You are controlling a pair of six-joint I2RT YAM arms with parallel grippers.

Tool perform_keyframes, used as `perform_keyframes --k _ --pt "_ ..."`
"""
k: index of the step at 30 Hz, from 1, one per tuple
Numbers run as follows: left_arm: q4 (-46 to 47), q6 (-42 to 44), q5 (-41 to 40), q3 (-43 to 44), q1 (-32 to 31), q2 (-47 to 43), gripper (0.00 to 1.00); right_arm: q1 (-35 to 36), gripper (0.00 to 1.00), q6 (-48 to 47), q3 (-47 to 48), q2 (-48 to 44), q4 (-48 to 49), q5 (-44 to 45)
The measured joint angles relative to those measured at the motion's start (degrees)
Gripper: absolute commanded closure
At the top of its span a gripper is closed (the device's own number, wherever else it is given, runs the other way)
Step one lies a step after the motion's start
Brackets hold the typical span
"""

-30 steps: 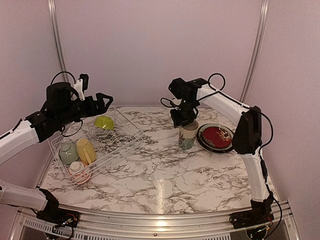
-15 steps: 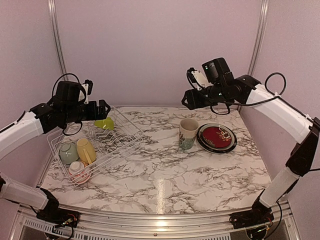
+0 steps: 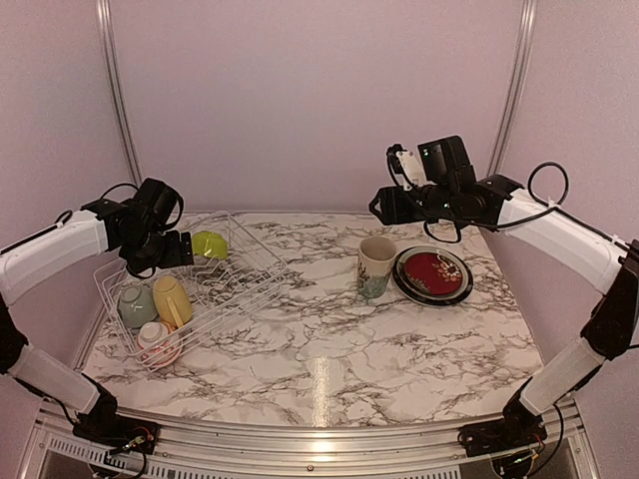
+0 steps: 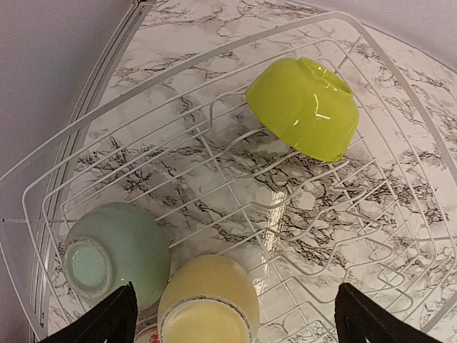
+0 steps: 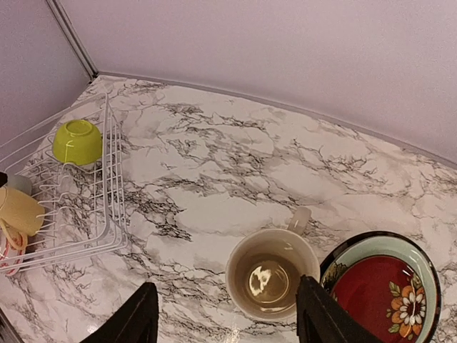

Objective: Unload the mixed dishes from the dish rack
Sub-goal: Grab the cup from the dish rack.

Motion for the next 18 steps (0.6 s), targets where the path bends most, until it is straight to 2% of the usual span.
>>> perform_keyframes --k 8,18 --pt "-5.5 -6.7 0.1 -2.7 0.3 1.2 0.01 -0.1 0.37 0.1 -0.8 -0.1 2.2 -0.3" --pt "-5.2 -8.0 2.0 -4.3 0.3 6.7 0.01 -0.2 0.37 0.1 -4.6 -3.2 2.4 0.8"
